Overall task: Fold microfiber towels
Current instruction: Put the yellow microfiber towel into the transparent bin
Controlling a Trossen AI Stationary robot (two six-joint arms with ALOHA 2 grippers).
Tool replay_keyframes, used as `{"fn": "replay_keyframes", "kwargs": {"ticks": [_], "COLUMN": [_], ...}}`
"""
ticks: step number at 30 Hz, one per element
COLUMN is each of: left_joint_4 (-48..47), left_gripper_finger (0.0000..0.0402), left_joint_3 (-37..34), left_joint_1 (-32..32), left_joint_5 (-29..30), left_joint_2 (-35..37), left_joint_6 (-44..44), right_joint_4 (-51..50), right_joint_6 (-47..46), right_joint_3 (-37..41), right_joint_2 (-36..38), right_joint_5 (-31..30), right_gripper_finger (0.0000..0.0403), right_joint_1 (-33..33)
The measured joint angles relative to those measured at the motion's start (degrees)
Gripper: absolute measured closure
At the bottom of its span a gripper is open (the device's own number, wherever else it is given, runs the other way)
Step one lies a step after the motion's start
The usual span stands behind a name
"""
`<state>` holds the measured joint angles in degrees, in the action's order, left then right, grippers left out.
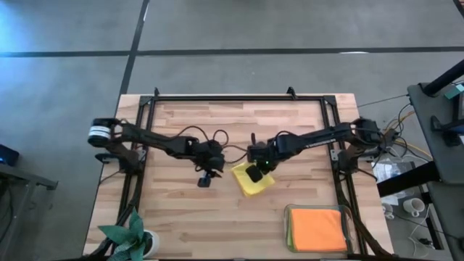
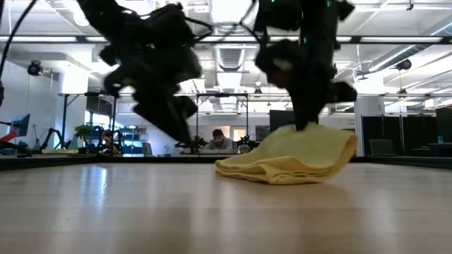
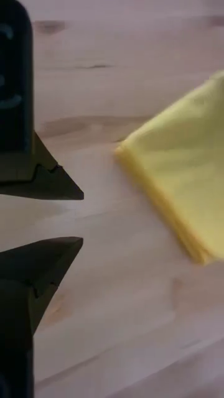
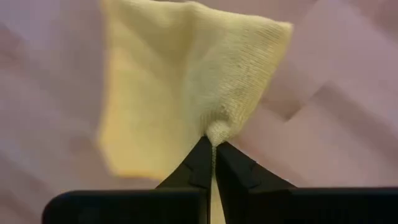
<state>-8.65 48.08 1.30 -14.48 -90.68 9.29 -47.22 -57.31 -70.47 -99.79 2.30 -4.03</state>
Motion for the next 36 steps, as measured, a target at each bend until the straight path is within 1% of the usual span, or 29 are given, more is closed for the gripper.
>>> {"fn": "replay_keyframes", "kwargs": {"ticks": [6, 9, 14, 17, 20, 22, 27, 31, 35, 36], "left_joint_4": [-0.2, 0.0, 0.7, 0.6, 1.1, 3.3, 5.3, 5.6, 7.1, 7.1], "left_gripper_finger": [0.0311, 0.0311, 0.0311, 0.0311, 0.0311, 0.0311, 0.0311, 0.0311, 0.0311, 0.0311], "left_joint_3": [-6.7, -9.8, -14.6, -16.6, -18.1, -18.9, -20.4, -20.4, -20.4, -20.4], "left_joint_1": [-0.4, -1.9, -6.9, -10.7, -14.3, -16.5, -21.1, -23.6, -25.5, -26.0], "left_joint_5": [0.0, 0.0, -0.1, -0.1, -0.1, -0.1, -0.1, 0.2, 0.8, 0.9], "left_joint_2": [6.8, 10.2, 14.5, 16.4, 17.5, 17.7, 17.6, 17.1, 16.2, 16.0], "left_joint_6": [-1.5, -2.7, -5.9, -7.4, -9.2, -10.5, -11.9, -13.0, -15.0, -15.1], "right_joint_4": [-0.6, -1.2, -4.2, -6.0, -11.6, -16.5, -28.6, -37.9, -43.1, -43.1], "right_joint_6": [-15.7, -23.8, -35.0, -40.2, -45.0, -48.4, -57.4, -64.5, -70.2, -70.8], "right_joint_3": [-5.9, -8.6, -14.5, -20.1, -28.0, -33.7, -45.8, -49.8, -51.2, -51.4], "right_joint_2": [0.0, -1.4, -7.2, -11.7, -16.6, -19.7, -25.4, -26.7, -25.5, -25.0], "right_joint_5": [-0.9, -1.1, -0.4, 1.2, 2.2, 2.8, 4.1, 4.3, 3.8, 3.6], "right_gripper_finger": [0.0394, 0.0394, 0.0394, 0.0394, 0.0394, 0.0394, 0.0394, 0.0394, 0.0394, 0.0394], "right_joint_1": [-7.2, -10.7, -16.0, -19.0, -22.1, -24.2, -29.5, -32.8, -35.4, -36.0]}}
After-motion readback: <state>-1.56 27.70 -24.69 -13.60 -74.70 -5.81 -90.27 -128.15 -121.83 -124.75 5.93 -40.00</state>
